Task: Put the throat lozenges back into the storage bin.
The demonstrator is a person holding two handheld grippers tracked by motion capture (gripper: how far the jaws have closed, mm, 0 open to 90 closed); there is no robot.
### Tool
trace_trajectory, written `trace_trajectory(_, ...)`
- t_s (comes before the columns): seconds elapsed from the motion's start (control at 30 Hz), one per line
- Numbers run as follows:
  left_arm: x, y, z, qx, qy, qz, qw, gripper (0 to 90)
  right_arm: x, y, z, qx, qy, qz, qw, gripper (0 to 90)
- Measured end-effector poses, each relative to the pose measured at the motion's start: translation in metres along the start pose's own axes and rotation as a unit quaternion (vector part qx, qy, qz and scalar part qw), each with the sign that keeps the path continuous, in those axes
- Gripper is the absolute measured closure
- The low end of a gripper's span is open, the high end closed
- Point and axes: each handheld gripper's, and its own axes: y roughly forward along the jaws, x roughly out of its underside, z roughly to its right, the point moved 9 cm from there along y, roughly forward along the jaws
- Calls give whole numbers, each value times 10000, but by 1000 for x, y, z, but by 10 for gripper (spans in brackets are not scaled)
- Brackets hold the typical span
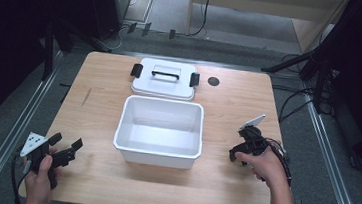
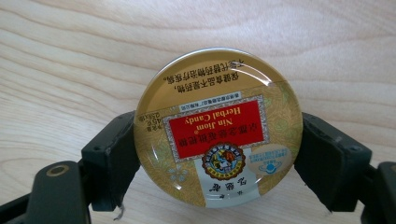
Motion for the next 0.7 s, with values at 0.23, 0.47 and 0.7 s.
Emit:
trace_trajectory(0.23, 0, 0, 0, -4, 13, 1, 10000, 146, -4, -14, 0, 18, -132, 203, 9997, 206)
trace_trajectory(0.47, 0, 0, 0, -1, 18, 0, 10000, 146, -8, -29, -5, -22, -265, 328, 9991, 206)
trace_trajectory(0.7, 0, 0, 0, 5, 7, 3, 10000, 146, -13, -46, -15, -155, -412, 382, 9983, 206)
